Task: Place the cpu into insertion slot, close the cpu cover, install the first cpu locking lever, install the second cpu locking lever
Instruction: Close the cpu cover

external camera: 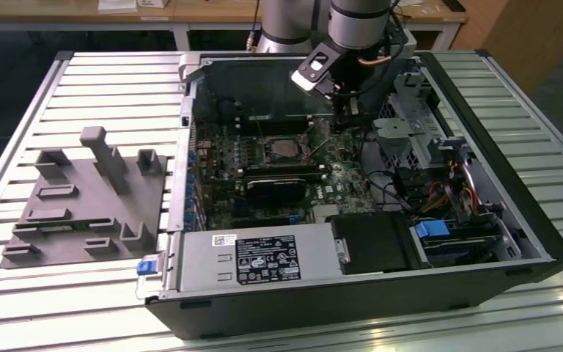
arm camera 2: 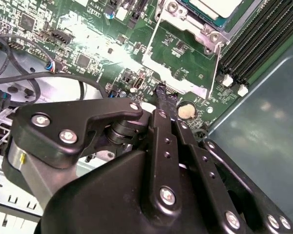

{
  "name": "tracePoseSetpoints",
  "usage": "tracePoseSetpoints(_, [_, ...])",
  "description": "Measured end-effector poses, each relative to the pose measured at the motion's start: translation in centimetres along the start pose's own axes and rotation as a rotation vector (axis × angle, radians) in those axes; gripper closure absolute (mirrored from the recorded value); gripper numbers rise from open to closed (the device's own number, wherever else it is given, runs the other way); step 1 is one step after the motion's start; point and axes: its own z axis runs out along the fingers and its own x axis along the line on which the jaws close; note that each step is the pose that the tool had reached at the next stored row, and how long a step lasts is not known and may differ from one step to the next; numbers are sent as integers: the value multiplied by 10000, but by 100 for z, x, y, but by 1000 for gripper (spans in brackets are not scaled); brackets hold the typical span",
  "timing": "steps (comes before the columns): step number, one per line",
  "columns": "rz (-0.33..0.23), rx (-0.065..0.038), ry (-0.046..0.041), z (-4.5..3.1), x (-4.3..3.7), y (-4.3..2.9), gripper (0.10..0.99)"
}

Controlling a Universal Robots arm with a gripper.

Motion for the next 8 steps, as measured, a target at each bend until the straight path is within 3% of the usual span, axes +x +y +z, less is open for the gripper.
tracePoseSetpoints(8, [-1, -2, 1, 4, 3, -42, 984])
